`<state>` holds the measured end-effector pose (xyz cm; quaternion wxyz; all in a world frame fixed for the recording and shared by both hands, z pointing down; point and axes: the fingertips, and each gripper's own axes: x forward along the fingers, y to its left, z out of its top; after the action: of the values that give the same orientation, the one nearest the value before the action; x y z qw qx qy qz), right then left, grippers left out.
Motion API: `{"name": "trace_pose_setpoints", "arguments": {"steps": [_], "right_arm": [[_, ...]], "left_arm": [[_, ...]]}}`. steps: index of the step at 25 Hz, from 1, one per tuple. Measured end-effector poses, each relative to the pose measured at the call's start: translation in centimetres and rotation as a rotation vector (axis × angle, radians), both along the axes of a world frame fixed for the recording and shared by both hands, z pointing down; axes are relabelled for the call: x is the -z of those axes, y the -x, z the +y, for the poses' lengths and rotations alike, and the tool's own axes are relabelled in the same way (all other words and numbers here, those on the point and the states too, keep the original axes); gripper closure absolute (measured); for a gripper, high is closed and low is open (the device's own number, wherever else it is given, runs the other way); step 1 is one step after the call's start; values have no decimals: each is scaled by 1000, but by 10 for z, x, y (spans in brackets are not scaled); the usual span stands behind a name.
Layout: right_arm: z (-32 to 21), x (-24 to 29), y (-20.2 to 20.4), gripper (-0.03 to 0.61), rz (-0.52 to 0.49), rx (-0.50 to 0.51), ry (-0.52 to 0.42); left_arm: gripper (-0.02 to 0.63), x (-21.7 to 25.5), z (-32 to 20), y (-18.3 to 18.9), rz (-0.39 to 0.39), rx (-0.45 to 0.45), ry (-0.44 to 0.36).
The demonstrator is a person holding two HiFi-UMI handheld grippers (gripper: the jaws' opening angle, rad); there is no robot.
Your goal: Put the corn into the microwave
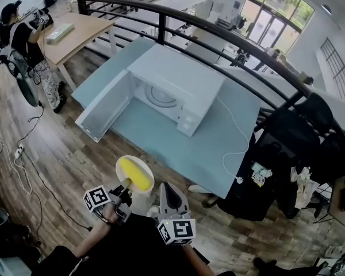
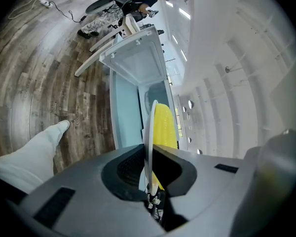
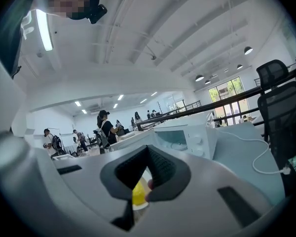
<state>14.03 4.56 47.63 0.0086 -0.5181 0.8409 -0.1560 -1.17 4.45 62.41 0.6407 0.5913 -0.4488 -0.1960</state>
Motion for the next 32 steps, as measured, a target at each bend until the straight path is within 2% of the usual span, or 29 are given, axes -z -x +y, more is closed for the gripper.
{"name": "trace_pose_setpoints", "arguments": {"steps": [9, 22, 32], "right_arm": [[-41, -14, -5, 569, 12, -26, 40], [-98, -19, 11, 569, 22, 6, 64], [-142, -17, 14, 569, 39, -27, 92]], "left_arm": [[583, -16, -42, 0, 2, 2, 37], [583, -22, -111, 6, 2, 15, 46], [583, -27, -173, 4, -10, -20, 53]]}}
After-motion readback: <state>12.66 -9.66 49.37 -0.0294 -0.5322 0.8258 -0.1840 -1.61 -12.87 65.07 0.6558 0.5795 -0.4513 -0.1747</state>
